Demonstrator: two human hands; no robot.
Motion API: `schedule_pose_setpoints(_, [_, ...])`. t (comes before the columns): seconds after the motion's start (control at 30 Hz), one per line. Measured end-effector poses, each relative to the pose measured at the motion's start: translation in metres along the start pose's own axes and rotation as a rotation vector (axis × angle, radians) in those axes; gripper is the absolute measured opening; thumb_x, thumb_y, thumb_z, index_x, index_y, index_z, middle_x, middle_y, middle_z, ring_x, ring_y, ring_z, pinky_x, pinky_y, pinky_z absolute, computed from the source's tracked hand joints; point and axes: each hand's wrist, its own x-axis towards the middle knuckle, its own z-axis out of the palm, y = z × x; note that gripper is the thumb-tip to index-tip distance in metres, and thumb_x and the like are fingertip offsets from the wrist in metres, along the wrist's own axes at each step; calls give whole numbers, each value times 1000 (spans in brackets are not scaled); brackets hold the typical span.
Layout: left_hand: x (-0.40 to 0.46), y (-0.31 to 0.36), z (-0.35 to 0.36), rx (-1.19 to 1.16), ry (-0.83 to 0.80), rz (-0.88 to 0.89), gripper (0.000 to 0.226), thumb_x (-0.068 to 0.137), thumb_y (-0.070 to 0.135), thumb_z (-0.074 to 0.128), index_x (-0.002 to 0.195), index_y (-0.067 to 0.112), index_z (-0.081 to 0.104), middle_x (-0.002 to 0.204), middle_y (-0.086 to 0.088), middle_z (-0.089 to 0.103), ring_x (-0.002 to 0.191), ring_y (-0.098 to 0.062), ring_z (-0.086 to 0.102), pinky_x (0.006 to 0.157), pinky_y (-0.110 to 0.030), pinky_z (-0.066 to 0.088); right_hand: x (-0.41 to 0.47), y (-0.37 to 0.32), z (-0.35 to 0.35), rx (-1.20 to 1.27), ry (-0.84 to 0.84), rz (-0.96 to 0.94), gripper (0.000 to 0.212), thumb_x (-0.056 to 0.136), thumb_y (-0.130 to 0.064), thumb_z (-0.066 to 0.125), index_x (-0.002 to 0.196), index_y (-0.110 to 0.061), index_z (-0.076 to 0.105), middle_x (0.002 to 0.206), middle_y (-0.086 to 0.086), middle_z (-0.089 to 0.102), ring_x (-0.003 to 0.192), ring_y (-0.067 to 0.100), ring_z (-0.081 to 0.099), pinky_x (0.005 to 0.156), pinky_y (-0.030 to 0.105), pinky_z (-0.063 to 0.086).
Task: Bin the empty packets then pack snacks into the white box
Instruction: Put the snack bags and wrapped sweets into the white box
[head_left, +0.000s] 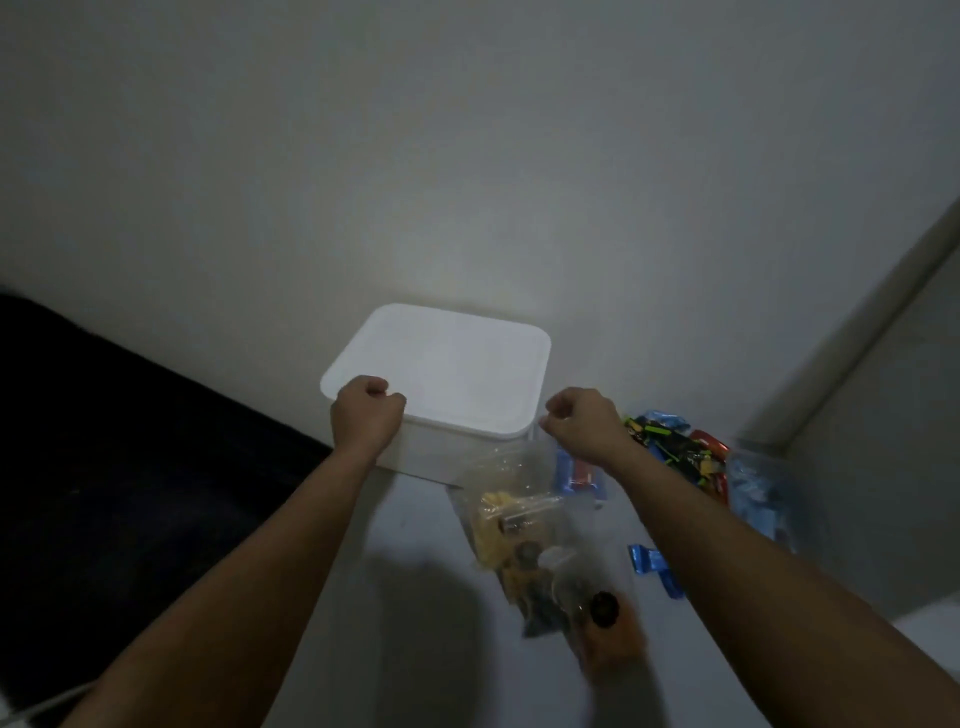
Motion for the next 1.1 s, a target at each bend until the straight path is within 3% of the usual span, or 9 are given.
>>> schedule_pose_setpoints(0.1, [39, -7, -12, 47, 12, -67, 48, 80, 13, 62, 126, 1, 55, 128, -16, 58, 116, -32, 55, 95, -32, 43, 22, -17, 15, 27, 2, 100, 20, 86, -26, 65, 96, -10, 59, 93, 10, 58, 88, 24, 56, 76, 33, 46])
schedule_pose_setpoints(0.27, [86, -22, -24, 102, -89, -197, 48, 78, 15, 59, 120, -6, 51, 122, -24, 57, 108, -40, 57, 94, -46, 51, 43, -28, 35, 181, 18, 272, 17, 85, -17, 66, 89, -5, 55, 90, 12, 58, 86, 28, 59, 68, 34, 47])
schedule_pose_setpoints(0.43, [113, -35, -22, 63, -108, -222, 44, 81, 9, 58, 119, -12, 52, 122, -27, 58, 107, -41, 58, 93, -45, 51, 56, -31, 42, 119, 89, 369, 20, 80, -14, 69, 86, 5, 64, 77, 13, 62, 77, 31, 67, 57, 32, 53])
schedule_pose_setpoints(0.5, [120, -38, -22, 84, -57, -213, 39, 80, 8, 58, 113, -14, 57, 117, -28, 61, 104, -42, 60, 89, -45, 52, 59, -31, 42, 111, 141, 408, 14, 76, -10, 69, 84, 2, 66, 80, 13, 65, 73, 28, 66, 60, 32, 56])
schedule_pose_setpoints(0.6, [131, -36, -26, 110, -21, -193, 27, 79, 4, 56, 96, -16, 64, 104, -28, 66, 96, -41, 64, 83, -43, 53, 62, -35, 41, 118, 209, 446, 13, 76, -8, 69, 87, -2, 69, 85, 12, 65, 72, 24, 58, 62, 23, 46])
schedule_pose_setpoints(0.73, [142, -32, -28, 80, -3, -206, 22, 76, 0, 54, 86, -15, 66, 97, -25, 69, 90, -39, 66, 78, -40, 55, 69, -44, 38, 174, 266, 503, 21, 75, -9, 73, 94, 0, 69, 86, 13, 66, 80, 28, 65, 77, 35, 58])
schedule_pose_setpoints(0.87, [154, -28, -28, -9, -38, -248, 20, 83, -2, 50, 86, -17, 64, 99, -24, 67, 93, -38, 64, 68, -28, 41, 68, -52, 28, 201, 257, 526, 18, 76, -12, 74, 85, 3, 72, 77, 12, 69, 61, 20, 62, 52, 23, 49])
schedule_pose_setpoints(0.97, [160, -25, -31, -120, -47, -249, 20, 84, -7, 48, 66, -8, 57, 79, -17, 59, 82, -27, 58, 69, -29, 38, 67, -55, 23, 336, 323, 515, 8, 72, -3, 76, 77, 0, 70, 86, 18, 71, 80, 30, 69, 74, 38, 60])
schedule_pose_setpoints(1.1, [155, -7, -41, -240, 0, -256, 9, 83, -4, 51, 83, -3, 60, 78, -9, 53, 73, -22, 51, 65, -28, 41, 59, -58, 14, 566, 291, 490, 52, 71, 8, 75, 121, 3, 61, 116, 23, 65, 98, 35, 65, 83, 44, 58])
